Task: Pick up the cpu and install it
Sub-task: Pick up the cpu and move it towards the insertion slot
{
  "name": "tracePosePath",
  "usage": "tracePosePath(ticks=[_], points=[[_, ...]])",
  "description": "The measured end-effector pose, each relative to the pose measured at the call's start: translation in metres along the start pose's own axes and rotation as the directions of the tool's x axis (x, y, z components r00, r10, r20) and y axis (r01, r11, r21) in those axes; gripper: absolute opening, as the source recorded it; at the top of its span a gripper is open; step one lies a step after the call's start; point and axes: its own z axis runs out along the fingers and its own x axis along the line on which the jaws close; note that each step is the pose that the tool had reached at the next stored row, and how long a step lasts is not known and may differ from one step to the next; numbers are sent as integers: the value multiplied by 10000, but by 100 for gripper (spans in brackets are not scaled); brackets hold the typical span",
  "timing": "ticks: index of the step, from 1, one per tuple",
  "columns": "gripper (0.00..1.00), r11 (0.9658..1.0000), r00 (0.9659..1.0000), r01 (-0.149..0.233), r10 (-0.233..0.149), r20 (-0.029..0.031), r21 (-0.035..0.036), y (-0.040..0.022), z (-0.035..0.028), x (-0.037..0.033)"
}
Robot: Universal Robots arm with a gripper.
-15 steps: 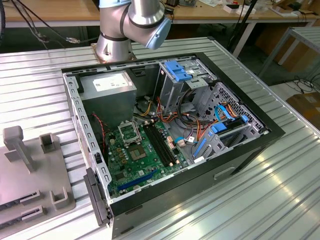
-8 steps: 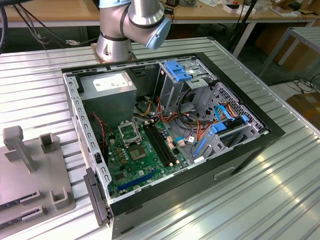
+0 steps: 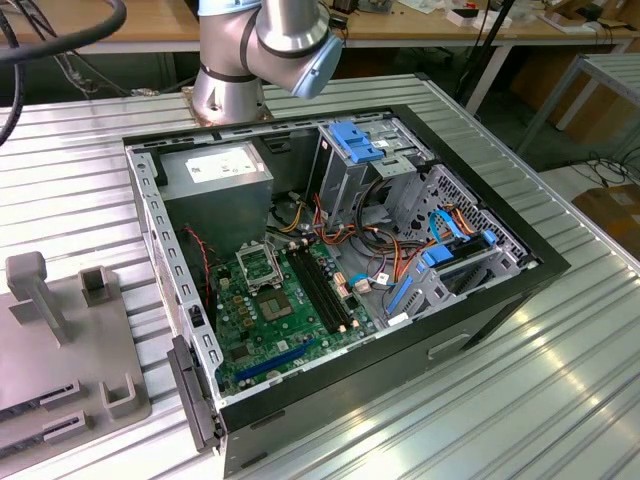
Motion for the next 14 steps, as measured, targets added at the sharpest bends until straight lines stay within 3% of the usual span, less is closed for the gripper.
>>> tracePosePath(ticks=[7, 14], points=[[72, 9995, 9995, 302, -302, 1, 6, -25, 77, -2], [72, 9997, 9997, 260, -260, 34, 7, -55, 192, -3]])
